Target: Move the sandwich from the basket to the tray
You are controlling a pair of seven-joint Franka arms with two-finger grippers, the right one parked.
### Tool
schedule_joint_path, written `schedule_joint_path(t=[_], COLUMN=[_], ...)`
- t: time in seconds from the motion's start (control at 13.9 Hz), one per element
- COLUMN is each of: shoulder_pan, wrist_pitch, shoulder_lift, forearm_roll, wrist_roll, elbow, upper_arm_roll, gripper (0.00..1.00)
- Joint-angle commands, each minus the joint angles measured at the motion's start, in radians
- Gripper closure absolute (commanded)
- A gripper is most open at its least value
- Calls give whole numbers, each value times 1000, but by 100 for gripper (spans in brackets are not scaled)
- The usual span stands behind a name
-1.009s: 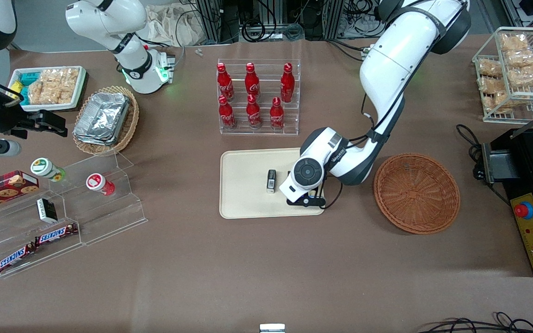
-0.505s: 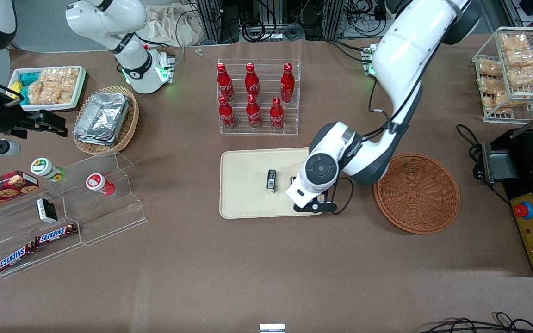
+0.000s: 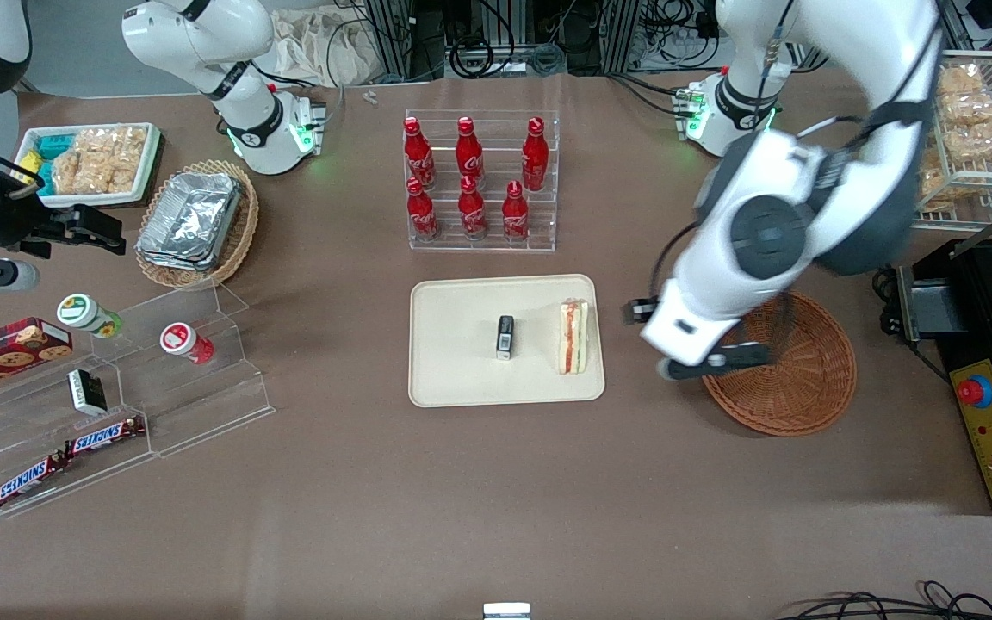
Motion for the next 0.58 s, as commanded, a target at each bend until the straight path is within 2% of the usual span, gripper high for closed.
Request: schedule_joint_path(t=[0.0, 0.22, 0.36, 0.5], shoulder_pan=[105, 241, 288, 328], wrist_pitch=[-19, -16, -10, 3], shoulder_lift=[-131, -209, -239, -257], forearm_roll=[-25, -17, 21, 29], wrist_roll=[161, 391, 549, 633], elbow=[-94, -161, -201, -232], upper_arm_roll=[0, 0, 1, 1], gripper=[0, 0, 0, 0])
